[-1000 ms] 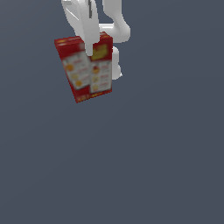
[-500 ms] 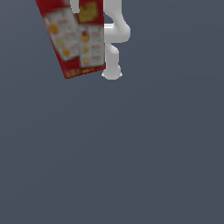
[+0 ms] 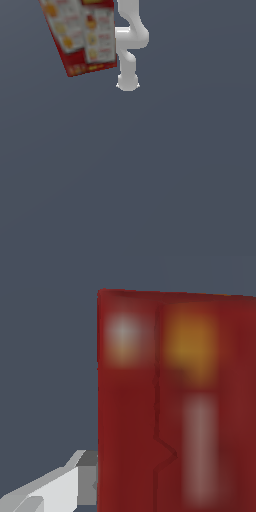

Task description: Pick up the object and move it to a goal position.

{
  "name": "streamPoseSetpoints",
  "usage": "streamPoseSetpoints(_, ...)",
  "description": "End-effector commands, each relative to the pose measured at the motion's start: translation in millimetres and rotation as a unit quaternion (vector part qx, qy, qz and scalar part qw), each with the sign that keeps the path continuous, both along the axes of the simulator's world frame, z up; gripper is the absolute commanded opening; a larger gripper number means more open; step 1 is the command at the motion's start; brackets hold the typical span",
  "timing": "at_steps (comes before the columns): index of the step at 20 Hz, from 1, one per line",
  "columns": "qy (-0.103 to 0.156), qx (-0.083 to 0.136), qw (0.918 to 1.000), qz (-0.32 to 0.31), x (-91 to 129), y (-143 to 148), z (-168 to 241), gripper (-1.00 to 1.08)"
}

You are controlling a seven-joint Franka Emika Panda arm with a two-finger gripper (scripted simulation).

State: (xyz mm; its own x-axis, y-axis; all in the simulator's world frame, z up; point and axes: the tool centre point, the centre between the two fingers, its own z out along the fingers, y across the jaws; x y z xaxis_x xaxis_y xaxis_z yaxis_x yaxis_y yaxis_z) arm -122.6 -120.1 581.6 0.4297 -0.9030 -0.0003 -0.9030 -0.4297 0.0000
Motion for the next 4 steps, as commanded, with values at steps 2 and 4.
streamPoseSetpoints(2, 0.0, 0.0, 1.0, 0.0, -0.4, -0.8, 2.9, -1.0)
streamPoseSetpoints(4, 0.0, 0.0, 1.0, 0.0, 0.1, -0.7, 2.3, -1.0)
